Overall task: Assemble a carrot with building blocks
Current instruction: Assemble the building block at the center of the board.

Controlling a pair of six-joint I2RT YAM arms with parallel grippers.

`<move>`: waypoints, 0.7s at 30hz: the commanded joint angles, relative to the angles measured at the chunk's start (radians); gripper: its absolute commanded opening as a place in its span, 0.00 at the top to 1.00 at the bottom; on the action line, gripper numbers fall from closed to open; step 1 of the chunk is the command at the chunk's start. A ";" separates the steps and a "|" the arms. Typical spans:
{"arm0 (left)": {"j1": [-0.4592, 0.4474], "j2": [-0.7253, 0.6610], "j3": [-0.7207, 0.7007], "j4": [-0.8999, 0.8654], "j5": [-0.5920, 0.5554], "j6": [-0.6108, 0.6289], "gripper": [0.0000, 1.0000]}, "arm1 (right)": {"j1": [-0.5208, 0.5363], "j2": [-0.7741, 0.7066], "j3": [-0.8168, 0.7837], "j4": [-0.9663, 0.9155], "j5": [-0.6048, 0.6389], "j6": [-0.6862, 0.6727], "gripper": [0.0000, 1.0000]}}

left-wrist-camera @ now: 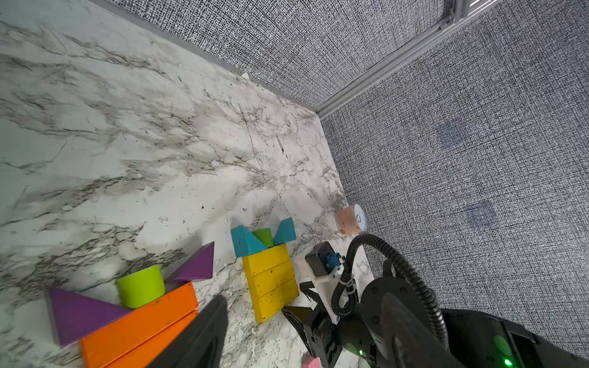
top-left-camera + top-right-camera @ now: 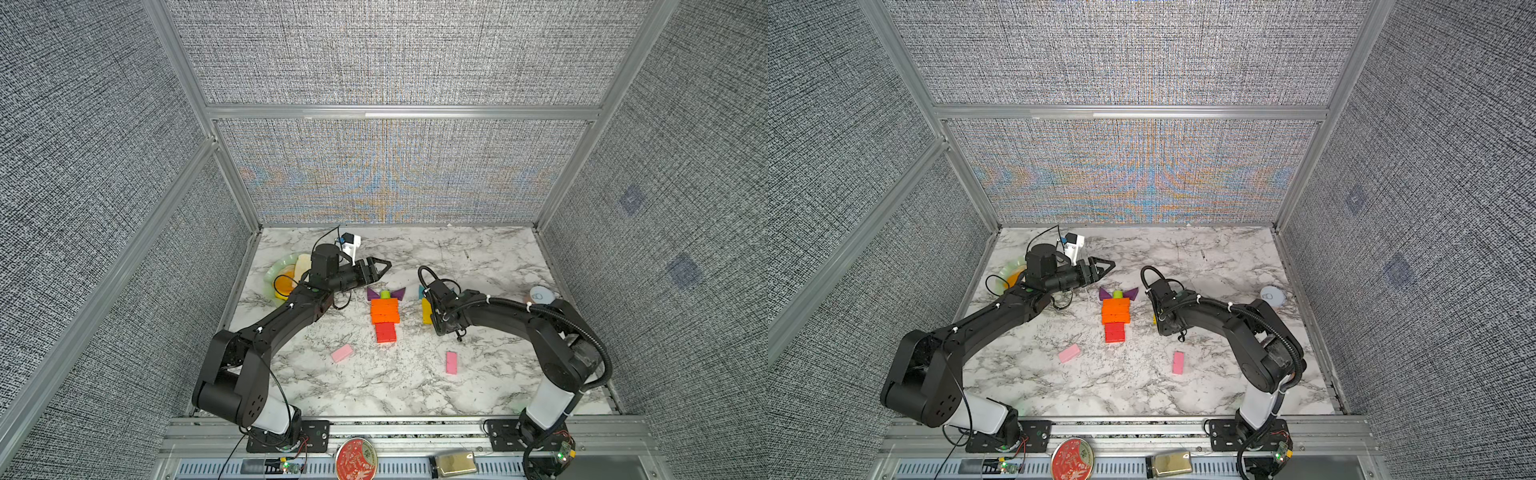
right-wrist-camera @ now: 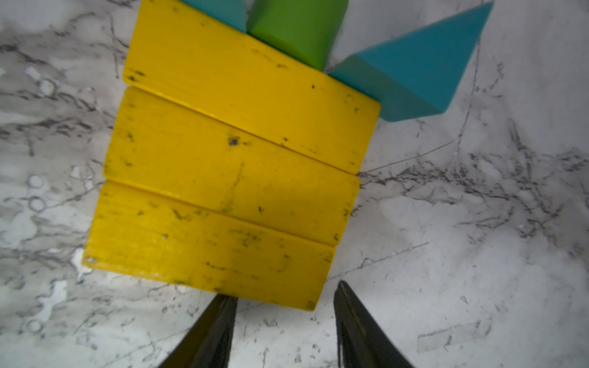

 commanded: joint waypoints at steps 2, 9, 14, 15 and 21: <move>-0.001 0.001 0.009 0.014 0.009 0.011 0.23 | 0.001 0.006 0.007 -0.017 0.022 0.003 0.47; -0.003 0.007 0.008 0.014 0.008 0.011 0.23 | 0.003 -0.003 0.000 -0.022 0.015 0.004 0.47; -0.003 0.003 0.008 0.013 0.007 0.010 0.23 | 0.027 -0.074 -0.015 -0.077 -0.004 0.056 0.46; -0.004 0.000 0.008 0.011 0.007 0.012 0.23 | 0.033 -0.100 -0.016 -0.102 -0.010 0.080 0.44; -0.005 -0.016 0.008 0.007 -0.001 0.014 0.23 | 0.087 -0.294 -0.009 -0.276 0.012 0.253 0.38</move>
